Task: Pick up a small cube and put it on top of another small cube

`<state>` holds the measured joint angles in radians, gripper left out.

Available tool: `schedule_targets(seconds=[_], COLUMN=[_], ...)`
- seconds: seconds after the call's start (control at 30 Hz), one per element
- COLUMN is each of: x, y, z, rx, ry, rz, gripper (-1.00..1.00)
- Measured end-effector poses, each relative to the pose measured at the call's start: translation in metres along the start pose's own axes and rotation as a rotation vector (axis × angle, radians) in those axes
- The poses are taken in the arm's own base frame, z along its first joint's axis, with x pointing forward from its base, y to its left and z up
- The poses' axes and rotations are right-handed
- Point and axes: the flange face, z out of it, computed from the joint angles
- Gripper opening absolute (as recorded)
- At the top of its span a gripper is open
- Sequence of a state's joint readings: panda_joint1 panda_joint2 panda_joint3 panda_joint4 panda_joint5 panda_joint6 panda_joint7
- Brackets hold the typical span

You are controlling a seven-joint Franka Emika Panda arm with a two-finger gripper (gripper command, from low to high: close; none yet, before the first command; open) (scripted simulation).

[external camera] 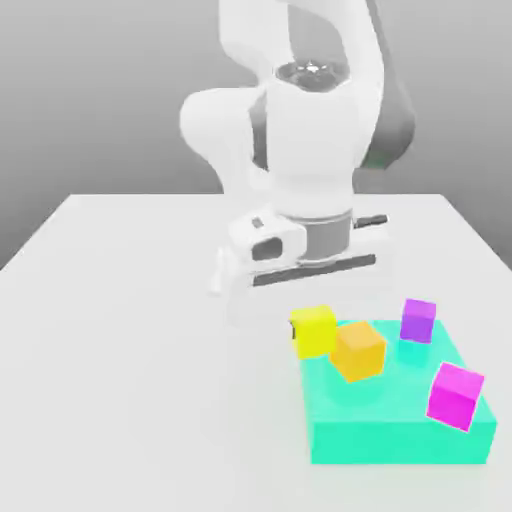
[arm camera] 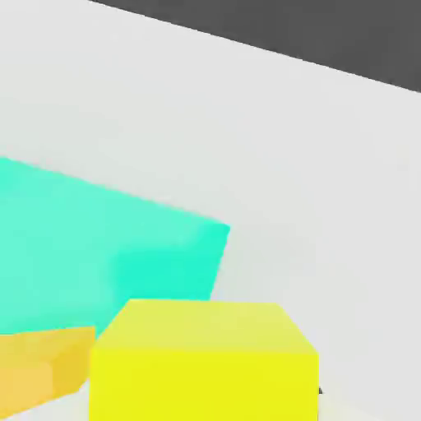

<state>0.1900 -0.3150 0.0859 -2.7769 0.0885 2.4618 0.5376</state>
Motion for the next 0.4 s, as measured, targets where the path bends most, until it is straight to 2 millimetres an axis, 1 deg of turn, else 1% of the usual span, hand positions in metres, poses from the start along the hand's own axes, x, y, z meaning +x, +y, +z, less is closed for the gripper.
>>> schedule_targets(seconds=[0.07, 0.1, 0.17, 0.27, 0.3, 0.4], x=[-0.028, -0.036, -0.041, -0.043, -0.043, -0.043], y=[-0.016, -0.02, -0.023, -0.023, -0.023, -0.023], z=[-0.011, -0.01, 0.006, 0.039, 0.046, 0.046], rx=[-0.013, -0.018, -0.023, -0.025, -0.025, -0.025], ry=[0.007, 0.009, 0.011, 0.013, 0.013, 0.013], rz=[-0.109, -0.141, -0.165, -0.172, -0.173, -0.173], gripper=[-1.0, -1.0, -1.0, -1.0, 1.0, 1.0])
